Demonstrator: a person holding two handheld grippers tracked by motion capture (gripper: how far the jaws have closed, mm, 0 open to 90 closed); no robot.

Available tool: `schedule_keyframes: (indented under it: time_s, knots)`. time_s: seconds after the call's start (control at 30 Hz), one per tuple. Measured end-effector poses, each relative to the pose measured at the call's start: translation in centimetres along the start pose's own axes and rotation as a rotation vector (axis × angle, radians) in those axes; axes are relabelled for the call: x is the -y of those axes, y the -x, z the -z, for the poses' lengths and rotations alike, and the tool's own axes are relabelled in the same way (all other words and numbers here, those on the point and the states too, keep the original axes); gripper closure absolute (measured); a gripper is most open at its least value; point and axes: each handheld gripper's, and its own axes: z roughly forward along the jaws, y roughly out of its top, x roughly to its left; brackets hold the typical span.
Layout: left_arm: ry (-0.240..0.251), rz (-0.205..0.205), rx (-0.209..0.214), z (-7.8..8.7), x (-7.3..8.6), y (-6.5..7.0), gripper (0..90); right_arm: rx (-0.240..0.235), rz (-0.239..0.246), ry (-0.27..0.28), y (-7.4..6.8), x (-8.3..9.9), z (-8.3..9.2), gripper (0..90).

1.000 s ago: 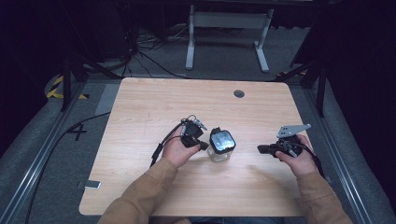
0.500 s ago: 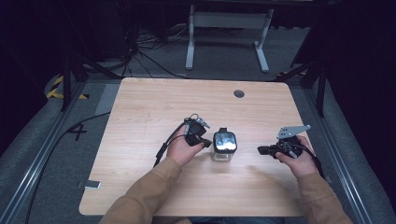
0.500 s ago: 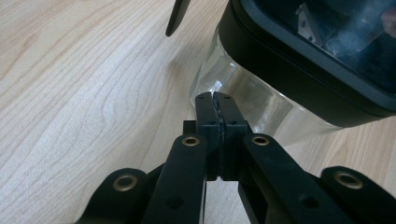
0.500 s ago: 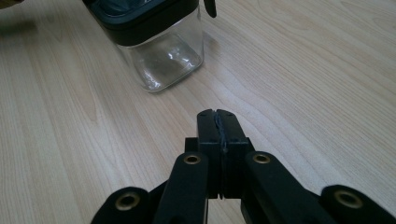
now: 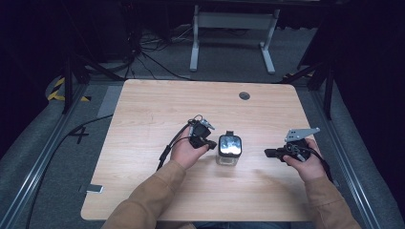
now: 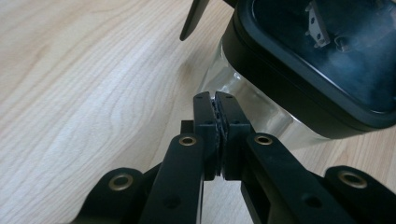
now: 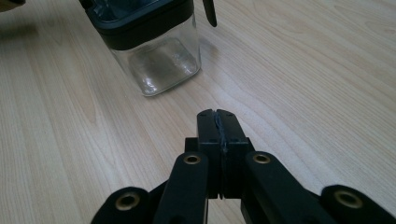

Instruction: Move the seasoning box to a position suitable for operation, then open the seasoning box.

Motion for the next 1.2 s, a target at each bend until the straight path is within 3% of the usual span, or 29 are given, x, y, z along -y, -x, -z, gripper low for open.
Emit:
schedule_keyframes:
  time_s: [0.1,0.13,0.27,0.3,0.63,0.9,1.07,1.2]
  knots:
    - [0.011,-0.003,-0.012,0.9,0.0,0.1,87.0,0.005,0.0,0.015,0.2,-0.2,0.2,90.0]
    - [0.024,-0.007,-0.021,2.1,0.1,0.2,86.9,0.005,0.0,0.018,0.2,-0.2,0.3,90.0]
    - [0.045,-0.012,-0.015,3.8,0.4,0.3,85.9,0.003,0.004,0.028,0.2,-0.5,0.4,90.0]
    - [0.033,-0.024,-0.012,4.4,0.5,0.2,85.2,0.001,0.007,0.028,0.2,-0.6,0.4,90.0]
    - [0.026,-0.004,-0.013,7.7,1.9,-0.1,82.1,-0.028,0.023,0.074,-0.1,-2.4,0.5,90.0]
    - [0.048,0.023,0.004,9.0,2.8,-0.6,78.2,-0.081,0.059,0.095,-0.8,-5.0,-0.8,90.0]
    - [0.054,0.03,0.015,9.2,3.1,-0.8,76.3,-0.107,0.106,0.104,-1.4,-8.2,-2.4,90.0]
    - [0.067,0.036,0.017,9.3,3.3,-0.9,75.5,-0.118,0.112,0.105,-1.2,-10.0,-4.2,90.0]
